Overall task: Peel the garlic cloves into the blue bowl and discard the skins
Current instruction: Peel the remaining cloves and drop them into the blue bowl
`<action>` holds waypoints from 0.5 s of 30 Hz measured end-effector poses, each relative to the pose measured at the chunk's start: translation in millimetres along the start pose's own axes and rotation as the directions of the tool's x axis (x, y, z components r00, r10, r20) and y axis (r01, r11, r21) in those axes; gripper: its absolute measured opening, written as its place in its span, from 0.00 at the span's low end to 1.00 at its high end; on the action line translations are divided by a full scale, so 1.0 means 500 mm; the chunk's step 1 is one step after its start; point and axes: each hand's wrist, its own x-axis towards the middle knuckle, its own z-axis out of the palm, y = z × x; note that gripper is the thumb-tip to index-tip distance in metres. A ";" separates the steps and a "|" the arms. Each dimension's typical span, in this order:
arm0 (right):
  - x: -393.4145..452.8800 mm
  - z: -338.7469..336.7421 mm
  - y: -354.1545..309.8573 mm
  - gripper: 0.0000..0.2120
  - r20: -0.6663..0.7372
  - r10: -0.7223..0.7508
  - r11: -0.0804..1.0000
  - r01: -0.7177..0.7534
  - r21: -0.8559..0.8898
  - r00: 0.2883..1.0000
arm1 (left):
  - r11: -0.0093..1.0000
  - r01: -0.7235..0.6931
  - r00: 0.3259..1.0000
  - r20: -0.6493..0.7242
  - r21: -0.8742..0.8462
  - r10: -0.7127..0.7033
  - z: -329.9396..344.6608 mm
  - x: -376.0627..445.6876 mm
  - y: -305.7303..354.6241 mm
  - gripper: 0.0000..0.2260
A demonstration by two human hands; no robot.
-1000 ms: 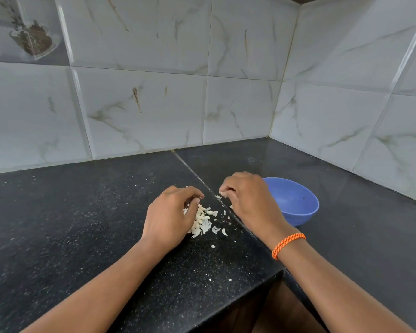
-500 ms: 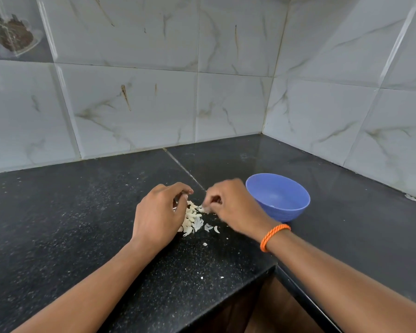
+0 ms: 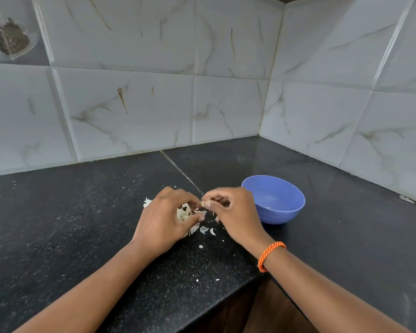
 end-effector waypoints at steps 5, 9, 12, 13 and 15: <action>-0.022 0.012 0.021 0.12 -0.011 0.000 1.000 0.000 0.026 1.000 | 0.993 0.038 0.996 -0.090 0.109 -0.029 -0.001 -0.001 0.008 0.10; -0.031 0.014 0.014 0.11 -0.036 -0.020 0.996 0.023 0.087 0.999 | 0.993 0.059 0.994 -0.096 0.101 -0.049 -0.004 -0.003 0.014 0.07; -0.031 0.019 0.012 0.09 -0.030 -0.020 0.995 0.022 0.101 0.999 | 0.993 0.068 0.993 -0.101 0.102 -0.057 -0.007 -0.002 0.017 0.04; -0.032 0.021 0.012 0.08 -0.033 -0.018 0.997 0.020 0.075 0.999 | 0.992 0.069 0.993 -0.101 0.106 -0.058 -0.007 -0.001 0.017 0.03; -0.031 0.021 0.012 0.06 -0.043 -0.031 0.999 0.031 0.014 0.999 | 0.993 0.075 0.993 -0.097 0.096 -0.065 -0.006 -0.002 0.017 0.02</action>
